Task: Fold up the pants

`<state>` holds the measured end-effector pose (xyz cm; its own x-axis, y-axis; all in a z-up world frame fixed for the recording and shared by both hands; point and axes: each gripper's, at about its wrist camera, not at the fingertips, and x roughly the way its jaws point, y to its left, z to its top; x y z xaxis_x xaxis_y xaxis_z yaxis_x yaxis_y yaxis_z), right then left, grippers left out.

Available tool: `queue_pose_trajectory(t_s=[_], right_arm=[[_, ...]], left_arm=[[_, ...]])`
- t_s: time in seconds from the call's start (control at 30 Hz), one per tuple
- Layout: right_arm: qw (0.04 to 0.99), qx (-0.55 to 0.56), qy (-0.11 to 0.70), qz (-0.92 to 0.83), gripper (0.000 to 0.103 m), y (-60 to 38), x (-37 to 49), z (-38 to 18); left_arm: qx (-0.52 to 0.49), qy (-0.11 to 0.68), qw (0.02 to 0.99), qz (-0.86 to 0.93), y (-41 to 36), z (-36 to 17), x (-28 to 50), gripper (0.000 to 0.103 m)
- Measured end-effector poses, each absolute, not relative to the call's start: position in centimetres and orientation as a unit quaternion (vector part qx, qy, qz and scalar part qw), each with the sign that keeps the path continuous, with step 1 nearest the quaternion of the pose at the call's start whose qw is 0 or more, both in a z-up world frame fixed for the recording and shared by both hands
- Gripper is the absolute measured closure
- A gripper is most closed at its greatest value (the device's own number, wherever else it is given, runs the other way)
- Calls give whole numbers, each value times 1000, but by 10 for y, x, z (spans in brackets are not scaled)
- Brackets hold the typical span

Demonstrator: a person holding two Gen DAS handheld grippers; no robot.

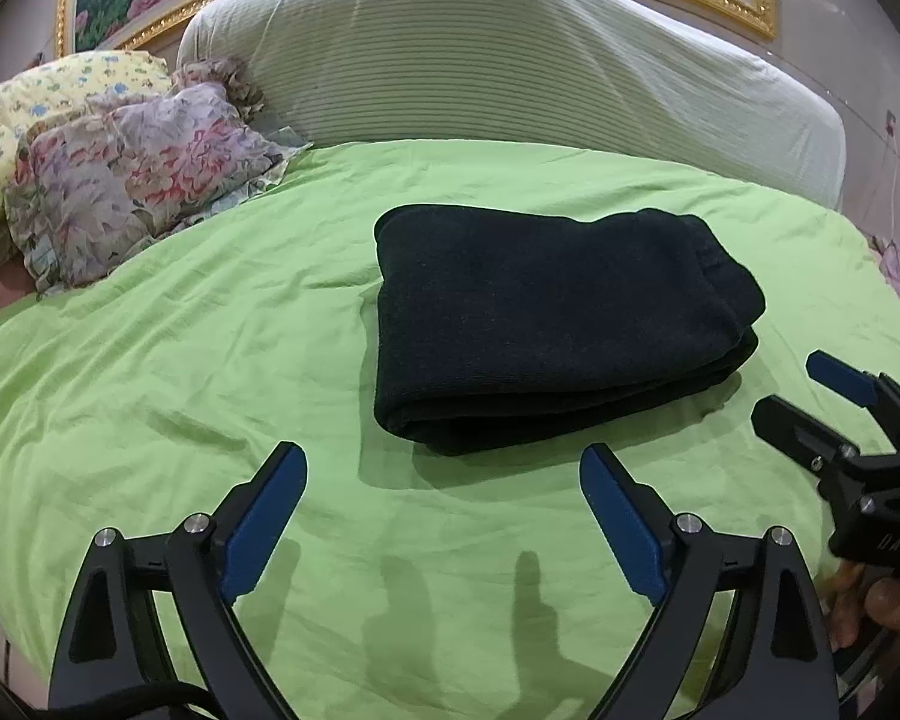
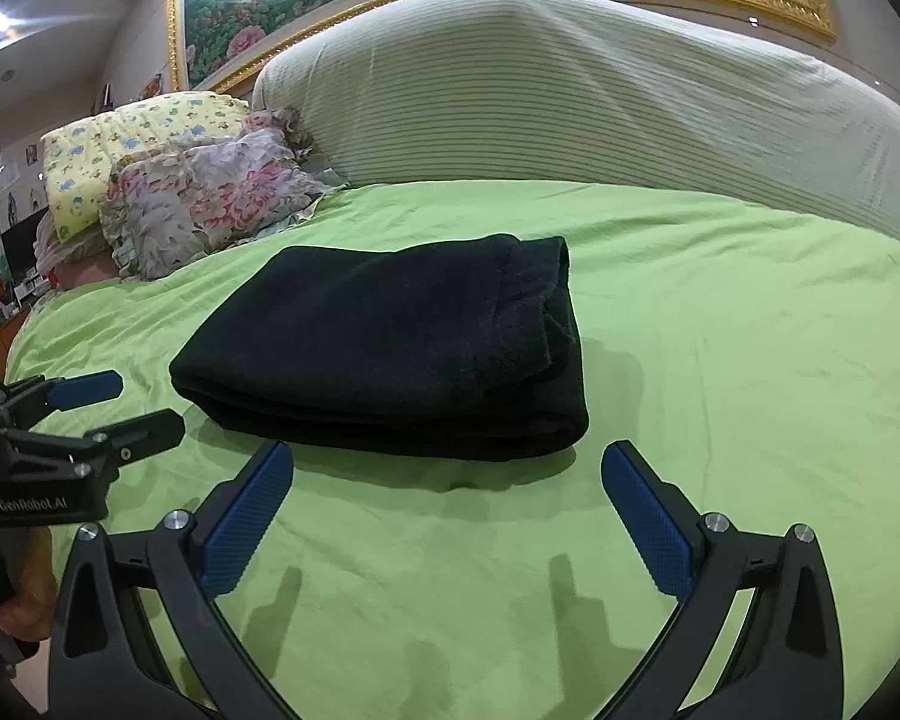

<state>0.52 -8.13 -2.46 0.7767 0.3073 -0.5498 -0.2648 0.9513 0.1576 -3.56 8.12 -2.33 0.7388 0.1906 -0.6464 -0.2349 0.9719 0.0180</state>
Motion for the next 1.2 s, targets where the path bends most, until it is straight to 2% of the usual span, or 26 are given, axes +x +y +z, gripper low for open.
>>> queue_pose_trajectory(t_s=[0.57,1.2], right_arm=[[936,34,317,149,0,-79,12,-30],[934,36,315,162,0,-75,23,-31]], left_arm=[[-46,380,916,117,89,-40,-12,9],[-42,378,918,115,82,-37,-11,9]])
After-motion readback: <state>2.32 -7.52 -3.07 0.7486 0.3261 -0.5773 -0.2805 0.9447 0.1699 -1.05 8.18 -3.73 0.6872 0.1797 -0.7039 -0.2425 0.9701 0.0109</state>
